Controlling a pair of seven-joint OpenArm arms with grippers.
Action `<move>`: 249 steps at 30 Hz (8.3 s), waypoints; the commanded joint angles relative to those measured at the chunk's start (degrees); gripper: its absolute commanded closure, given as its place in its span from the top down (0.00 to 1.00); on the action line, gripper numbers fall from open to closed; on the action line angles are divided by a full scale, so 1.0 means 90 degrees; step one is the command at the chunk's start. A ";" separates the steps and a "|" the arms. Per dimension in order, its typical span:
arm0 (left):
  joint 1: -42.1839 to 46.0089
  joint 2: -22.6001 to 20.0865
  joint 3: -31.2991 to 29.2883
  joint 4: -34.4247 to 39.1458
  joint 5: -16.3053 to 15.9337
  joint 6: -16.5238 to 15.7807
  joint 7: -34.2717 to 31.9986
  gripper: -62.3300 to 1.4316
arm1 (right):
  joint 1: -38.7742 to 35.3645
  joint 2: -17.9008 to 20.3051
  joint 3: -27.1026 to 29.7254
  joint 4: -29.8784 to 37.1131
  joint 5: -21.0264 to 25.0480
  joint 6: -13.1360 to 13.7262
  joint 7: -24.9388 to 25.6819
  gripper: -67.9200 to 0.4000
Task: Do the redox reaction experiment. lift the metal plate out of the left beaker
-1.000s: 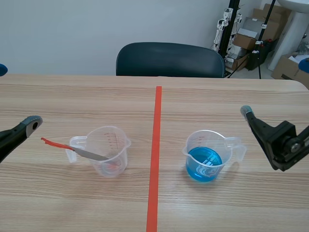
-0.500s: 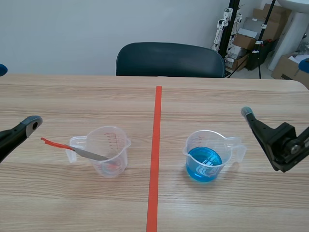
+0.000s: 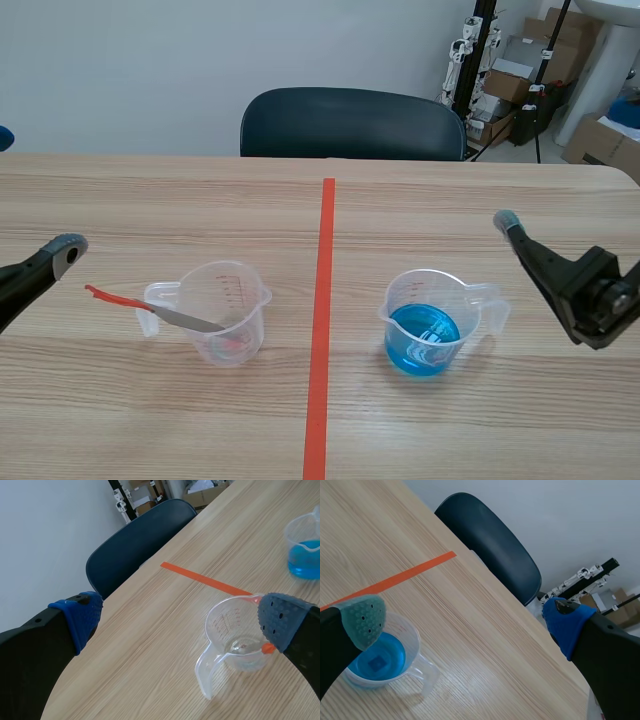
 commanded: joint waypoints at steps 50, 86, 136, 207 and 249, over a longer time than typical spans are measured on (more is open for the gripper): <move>0.2234 0.2684 -0.1389 -0.1107 0.0051 0.0056 -0.0920 1.00 | 0.3296 0.1511 -0.5508 -0.1948 -0.0678 -0.0857 0.1489 1.00; -0.0095 0.4316 -0.0656 -0.5848 0.3130 0.0056 -0.6561 1.00 | 0.5644 -0.1022 -0.8194 -0.4843 -0.1481 -0.1588 0.1642 1.00; -0.0597 0.4051 -0.0070 -0.5765 0.3670 0.0257 -0.6561 1.00 | 0.6054 -0.2395 -0.8369 -0.6074 -0.1474 -0.1591 0.1664 0.45; -0.0597 0.4051 -0.0070 -0.5765 0.3650 0.0282 -0.6561 1.00 | 0.6001 -0.2118 -0.8330 -0.6023 -0.1477 -0.1790 0.2212 0.01; -0.0600 0.4051 -0.0070 -0.5765 0.3653 0.0296 -0.6561 1.00 | 0.6054 -0.1304 -0.7378 -0.4170 0.1625 -0.0457 0.0935 0.01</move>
